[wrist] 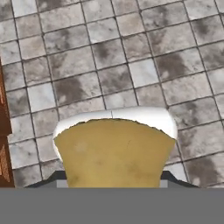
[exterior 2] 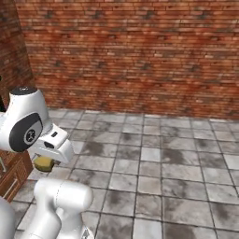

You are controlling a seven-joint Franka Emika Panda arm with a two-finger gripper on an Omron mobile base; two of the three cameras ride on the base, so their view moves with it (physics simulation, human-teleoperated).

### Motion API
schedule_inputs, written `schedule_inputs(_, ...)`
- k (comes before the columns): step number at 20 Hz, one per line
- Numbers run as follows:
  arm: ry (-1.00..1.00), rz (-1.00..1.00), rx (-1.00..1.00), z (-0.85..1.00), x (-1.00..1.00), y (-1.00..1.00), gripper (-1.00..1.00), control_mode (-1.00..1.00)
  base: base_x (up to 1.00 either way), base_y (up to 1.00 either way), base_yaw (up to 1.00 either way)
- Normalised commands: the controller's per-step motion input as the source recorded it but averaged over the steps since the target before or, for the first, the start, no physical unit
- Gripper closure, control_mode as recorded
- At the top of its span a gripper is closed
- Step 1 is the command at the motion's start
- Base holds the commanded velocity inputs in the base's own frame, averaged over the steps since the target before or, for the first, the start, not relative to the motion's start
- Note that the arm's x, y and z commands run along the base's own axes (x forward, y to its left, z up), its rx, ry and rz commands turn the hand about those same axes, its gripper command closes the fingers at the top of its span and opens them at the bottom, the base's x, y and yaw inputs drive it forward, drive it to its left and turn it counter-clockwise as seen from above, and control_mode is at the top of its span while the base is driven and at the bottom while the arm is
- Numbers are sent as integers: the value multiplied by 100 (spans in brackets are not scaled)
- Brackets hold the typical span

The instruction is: Place the sponge inside the microwave to prepare for sanitizing.

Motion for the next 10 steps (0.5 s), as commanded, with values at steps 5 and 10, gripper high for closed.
schedule_inputs(5,0,0,0,0,0,0,100,100,89,-75,32)
schedule_inputs(10,0,0,0,0,0,0,100,100,91,-55,62)
